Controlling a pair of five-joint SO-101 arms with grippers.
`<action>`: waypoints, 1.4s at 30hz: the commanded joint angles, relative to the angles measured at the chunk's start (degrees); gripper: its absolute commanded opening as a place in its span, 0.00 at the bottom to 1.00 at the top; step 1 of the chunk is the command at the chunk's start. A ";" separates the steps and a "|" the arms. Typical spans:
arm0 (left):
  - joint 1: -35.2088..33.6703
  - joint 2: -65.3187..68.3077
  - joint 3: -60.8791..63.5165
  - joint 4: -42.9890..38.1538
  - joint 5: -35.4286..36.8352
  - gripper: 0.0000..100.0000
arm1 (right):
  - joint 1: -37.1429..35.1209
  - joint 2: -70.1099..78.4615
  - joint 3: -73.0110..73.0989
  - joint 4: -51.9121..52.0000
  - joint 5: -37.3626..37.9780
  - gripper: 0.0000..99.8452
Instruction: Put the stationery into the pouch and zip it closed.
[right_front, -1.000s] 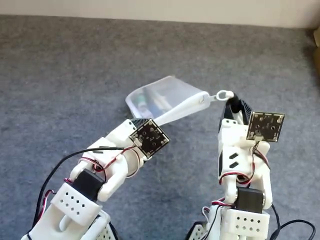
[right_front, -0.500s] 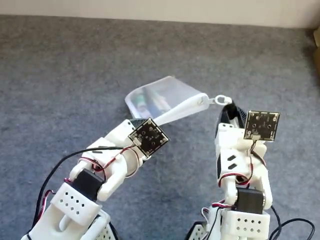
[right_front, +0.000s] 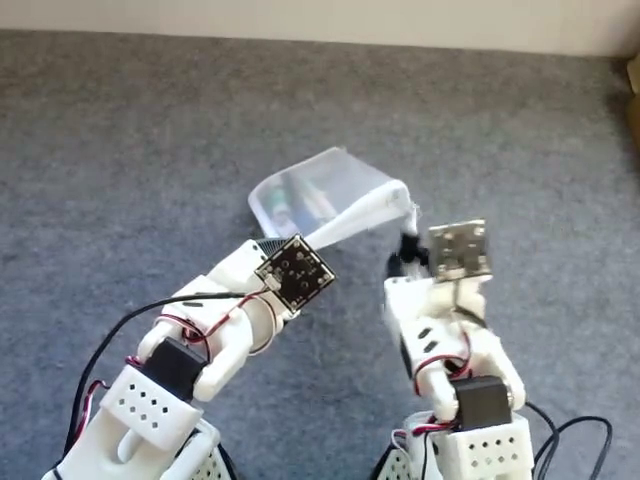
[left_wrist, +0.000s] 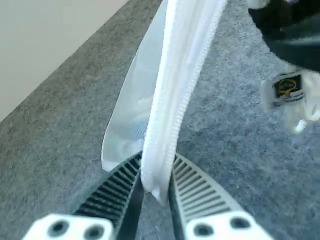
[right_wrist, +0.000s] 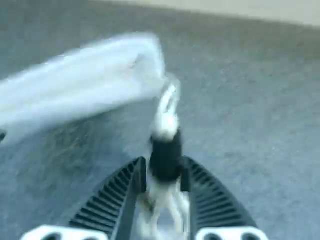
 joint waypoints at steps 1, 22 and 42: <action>-1.63 -0.75 -0.40 -0.70 0.79 0.01 | -5.85 -0.31 -3.12 1.80 0.44 0.17; -1.63 -0.75 -0.31 -0.44 3.25 0.20 | -14.55 -0.40 -3.12 9.63 0.44 0.17; -1.19 -5.67 -8.04 13.98 6.51 0.21 | -14.46 -20.53 7.16 6.46 0.44 0.17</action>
